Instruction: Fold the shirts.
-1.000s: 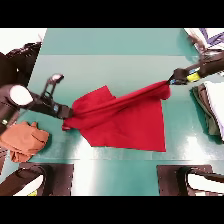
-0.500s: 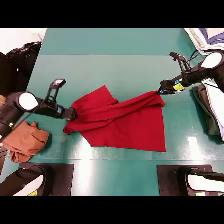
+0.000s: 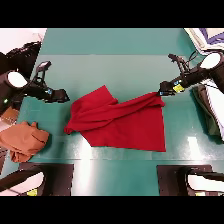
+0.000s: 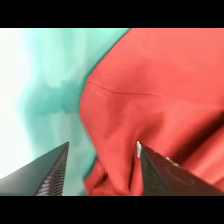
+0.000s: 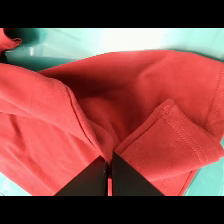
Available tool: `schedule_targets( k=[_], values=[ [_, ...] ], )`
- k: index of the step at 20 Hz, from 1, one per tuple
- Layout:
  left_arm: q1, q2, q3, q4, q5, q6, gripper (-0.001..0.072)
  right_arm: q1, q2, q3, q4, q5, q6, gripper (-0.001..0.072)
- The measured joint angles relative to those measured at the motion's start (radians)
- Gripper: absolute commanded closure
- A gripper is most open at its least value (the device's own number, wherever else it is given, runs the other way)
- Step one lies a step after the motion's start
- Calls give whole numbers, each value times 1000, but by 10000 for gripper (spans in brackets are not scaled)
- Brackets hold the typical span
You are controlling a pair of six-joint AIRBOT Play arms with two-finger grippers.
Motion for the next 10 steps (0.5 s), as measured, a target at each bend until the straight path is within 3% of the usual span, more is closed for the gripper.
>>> schedule_targets(
  k=[7, 8, 10],
  values=[
    [38, -249, 8, -192, -8, 102, 193, 0, 0, 0, 0, 4, 0, 692],
    [41, -261, 9, -211, -10, 108, 294, 0, 0, 0, 0, 4, 0, 692],
    [42, -279, 9, -225, -4, 114, 602, 0, 0, 0, 0, 4, 0, 692]
  ],
)
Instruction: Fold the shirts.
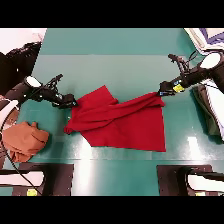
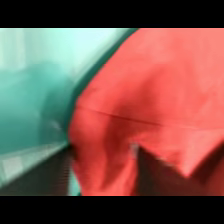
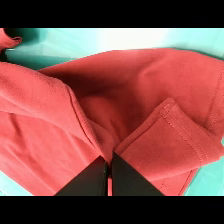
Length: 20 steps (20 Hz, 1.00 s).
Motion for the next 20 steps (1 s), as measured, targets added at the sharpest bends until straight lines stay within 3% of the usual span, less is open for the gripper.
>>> schedule_targets(
  k=[1, 8, 20],
  values=[
    [0, -6, -1, -2, 3, 2, 682, 0, 0, 0, 0, 0, 0, 692],
    [1, 49, 97, -15, -8, 6, 684, -12, 20, 79, -1, 15, 1, 692],
    [1, 617, 766, 91, 53, 8, 684, -208, 324, 610, 6, -18, -1, 692]
  ],
)
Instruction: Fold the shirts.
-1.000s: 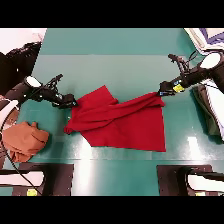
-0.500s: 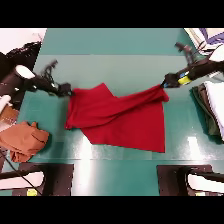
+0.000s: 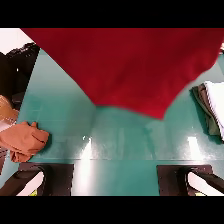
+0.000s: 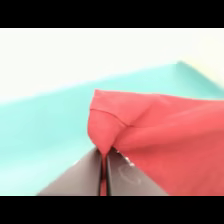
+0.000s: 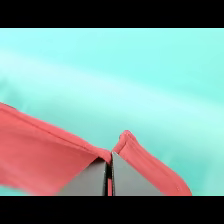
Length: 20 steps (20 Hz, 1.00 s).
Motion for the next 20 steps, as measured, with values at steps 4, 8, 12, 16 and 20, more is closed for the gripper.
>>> schedule_targets(
  k=[4, 8, 12, 16, 20],
  values=[
    [0, 97, 165, 6, 20, -26, 684, -81, 137, 35, 2, -35, -2, 692],
    [0, 128, 272, 5, 20, -77, 684, -183, 258, -28, 2, -72, -10, 692],
    [0, 119, 249, 4, -19, -102, 684, -239, 269, -47, 0, -61, -12, 692],
    [0, 44, 93, 25, -117, -113, 683, -169, 118, -3, -12, 43, -11, 692],
    [0, -109, -103, 78, -219, -116, 683, -10, -134, 14, -109, 133, -11, 692]
  ],
)
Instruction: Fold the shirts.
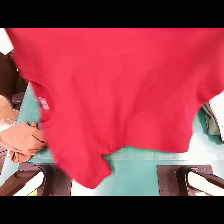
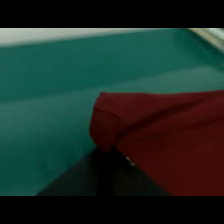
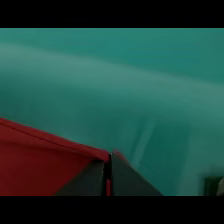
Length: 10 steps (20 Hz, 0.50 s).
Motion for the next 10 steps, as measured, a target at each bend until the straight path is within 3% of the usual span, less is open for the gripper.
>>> schedule_targets(
  k=[4, 10],
  values=[
    [0, -203, -170, 27, 6, 4, 683, 99, -278, 6, -82, 12, 0, 692],
    [0, -480, -233, 25, 273, 23, 683, 135, -561, 8, -104, -134, 38, 692]
  ],
)
